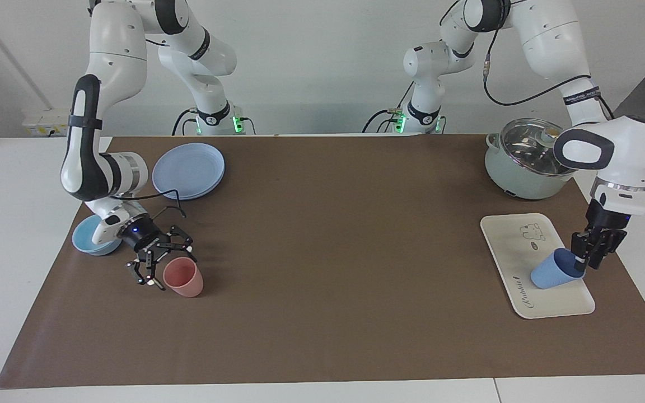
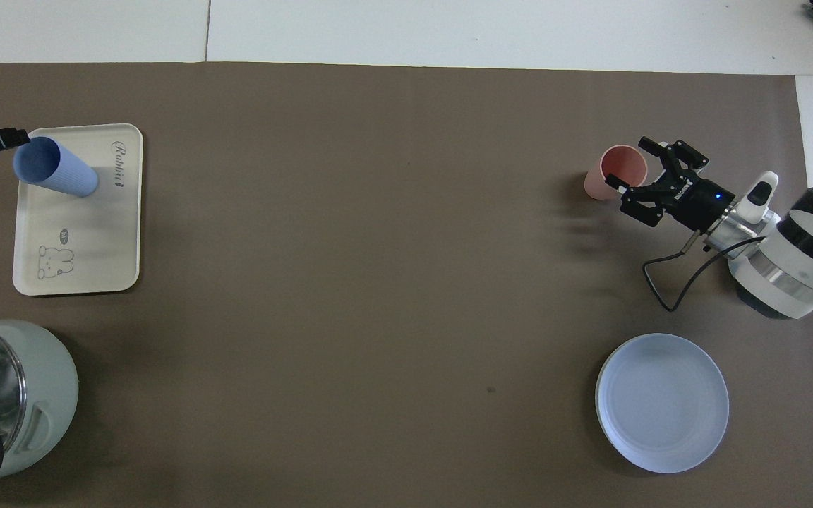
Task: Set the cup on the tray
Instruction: 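Open the left gripper to release the cup while the right gripper withdraws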
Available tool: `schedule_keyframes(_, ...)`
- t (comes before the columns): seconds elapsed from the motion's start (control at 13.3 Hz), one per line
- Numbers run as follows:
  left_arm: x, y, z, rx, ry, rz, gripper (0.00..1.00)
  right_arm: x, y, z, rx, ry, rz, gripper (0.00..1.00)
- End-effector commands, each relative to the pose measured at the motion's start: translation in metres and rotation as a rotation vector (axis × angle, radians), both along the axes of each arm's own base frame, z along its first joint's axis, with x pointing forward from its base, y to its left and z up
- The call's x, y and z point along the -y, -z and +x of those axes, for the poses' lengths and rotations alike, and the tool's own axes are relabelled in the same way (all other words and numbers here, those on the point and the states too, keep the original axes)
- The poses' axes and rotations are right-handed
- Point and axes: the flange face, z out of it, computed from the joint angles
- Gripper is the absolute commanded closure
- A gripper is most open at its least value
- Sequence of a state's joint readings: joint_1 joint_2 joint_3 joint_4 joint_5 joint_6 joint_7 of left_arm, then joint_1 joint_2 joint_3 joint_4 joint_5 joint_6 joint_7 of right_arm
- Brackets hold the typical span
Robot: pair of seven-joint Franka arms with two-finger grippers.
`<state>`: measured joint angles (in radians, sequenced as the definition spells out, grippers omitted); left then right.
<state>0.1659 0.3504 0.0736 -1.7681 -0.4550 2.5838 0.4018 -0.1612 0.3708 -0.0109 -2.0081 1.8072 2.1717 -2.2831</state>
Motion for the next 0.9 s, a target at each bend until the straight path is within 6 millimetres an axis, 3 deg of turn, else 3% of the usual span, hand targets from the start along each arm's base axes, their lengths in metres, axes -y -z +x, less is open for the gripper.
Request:
schedule_keyframes(0.0,0.004,-0.033,-0.003,-0.036,0.057,-0.045,0.41,0.004,-0.047,-0.013,0.009,-0.024,-0.077,0.00)
schedule_keyframes(0.15,0.014,-0.061,-0.009,-0.111,0.111,-0.070,0.41,0.006,-0.081,-0.018,-0.039,-0.041,-0.080,0.00)
schedule_keyframes(0.3,0.028,-0.097,-0.010,-0.220,0.176,0.045,0.41,0.008,-0.114,-0.022,-0.119,-0.051,-0.088,0.00)
schedule_keyframes(0.38,0.051,-0.119,-0.006,-0.269,0.196,0.105,0.41,0.009,-0.128,-0.025,-0.158,-0.052,-0.100,0.00)
schedule_keyframes(0.53,0.106,-0.140,-0.010,-0.369,0.224,0.157,0.41,0.012,-0.159,-0.031,-0.227,-0.052,-0.200,0.00)
schedule_keyframes(0.83,0.176,-0.195,-0.053,-0.442,0.271,0.225,0.41,0.001,-0.219,-0.048,-0.416,0.016,-0.418,0.00)
